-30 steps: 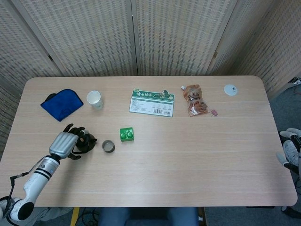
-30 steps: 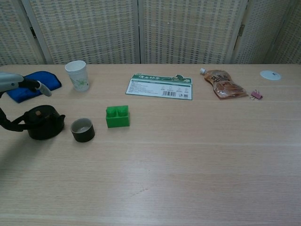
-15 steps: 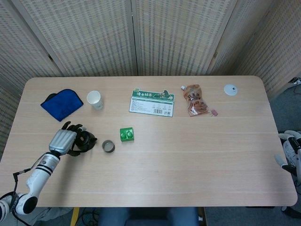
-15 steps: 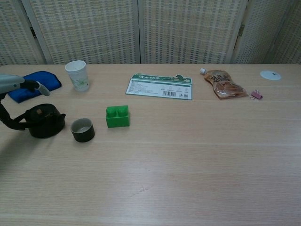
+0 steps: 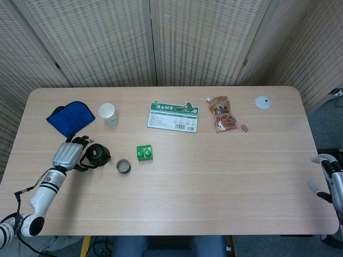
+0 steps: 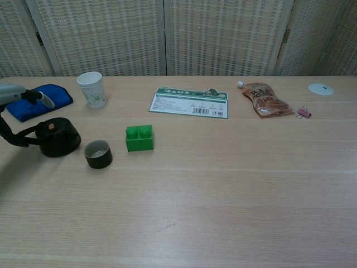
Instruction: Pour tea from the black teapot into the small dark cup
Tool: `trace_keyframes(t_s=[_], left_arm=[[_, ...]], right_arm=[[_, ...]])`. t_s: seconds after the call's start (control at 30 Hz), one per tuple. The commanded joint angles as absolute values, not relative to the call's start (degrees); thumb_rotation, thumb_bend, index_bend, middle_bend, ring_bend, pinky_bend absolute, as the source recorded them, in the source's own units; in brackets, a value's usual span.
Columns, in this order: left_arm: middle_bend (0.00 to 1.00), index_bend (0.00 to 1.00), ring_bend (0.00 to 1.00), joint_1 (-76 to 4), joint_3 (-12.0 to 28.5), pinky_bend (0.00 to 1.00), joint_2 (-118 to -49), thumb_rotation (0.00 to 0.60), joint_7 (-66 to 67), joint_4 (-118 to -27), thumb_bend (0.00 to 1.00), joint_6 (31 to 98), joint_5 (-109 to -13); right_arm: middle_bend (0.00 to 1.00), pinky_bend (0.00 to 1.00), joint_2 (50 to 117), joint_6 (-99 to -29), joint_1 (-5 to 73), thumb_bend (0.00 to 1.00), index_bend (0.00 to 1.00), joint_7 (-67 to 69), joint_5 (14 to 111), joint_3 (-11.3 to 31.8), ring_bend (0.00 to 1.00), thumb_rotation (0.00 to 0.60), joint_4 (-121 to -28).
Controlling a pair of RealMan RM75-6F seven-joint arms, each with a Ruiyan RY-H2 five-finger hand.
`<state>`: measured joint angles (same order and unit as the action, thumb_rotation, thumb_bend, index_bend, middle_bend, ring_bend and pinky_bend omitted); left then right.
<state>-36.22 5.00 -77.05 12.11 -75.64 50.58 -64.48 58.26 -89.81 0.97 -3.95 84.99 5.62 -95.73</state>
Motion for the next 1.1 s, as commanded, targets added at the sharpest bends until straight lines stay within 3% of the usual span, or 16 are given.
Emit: trace_keyframes(t_s=[0.03,0.37,0.7,0.9,1.1], left_arm=[[0.12,0.19,0.16,-35.74,4.77,0.00,-76.53,0.600,11.81,-76.33,0.04,51.13,-65.07],[0.12,0.22,0.18,-31.80,3.14,0.00,-72.29,0.600,10.84,-84.62,0.04,58.84,-71.33],[0.21,0.31,0.38,-31.22,1.72,0.00,-71.52,0.600,16.13,-87.03,0.04,59.45,-73.02],[0.24,0.32,0.47,-31.46,2.03,0.10,-72.17,0.600,17.29,-86.52,0.04,59.17,-72.97],[0.25,0.36,0.31,-31.36,1.99,0.09,-72.81,0.600,17.62,-85.98,0.04,58.86,-72.91]], right_arm=[[0.30,0.38,58.08,-88.32,1.02,0.13,0.34,-3.81,84.85,4.68,0.29,0.600,-96.07],[0.30,0.36,57.90,-85.97,1.57,0.13,0.34,-3.86,84.37,3.95,0.26,0.600,-96.57],[0.30,0.33,56.97,-86.66,1.92,0.13,0.34,-3.11,84.25,4.94,0.26,0.600,-96.55],[0.30,0.33,56.86,-86.95,1.58,0.13,0.34,-2.46,84.01,4.85,0.26,0.600,-96.17],[0.30,0.32,56.90,-87.16,1.38,0.13,0.34,-2.02,84.03,4.76,0.26,0.600,-95.79]])
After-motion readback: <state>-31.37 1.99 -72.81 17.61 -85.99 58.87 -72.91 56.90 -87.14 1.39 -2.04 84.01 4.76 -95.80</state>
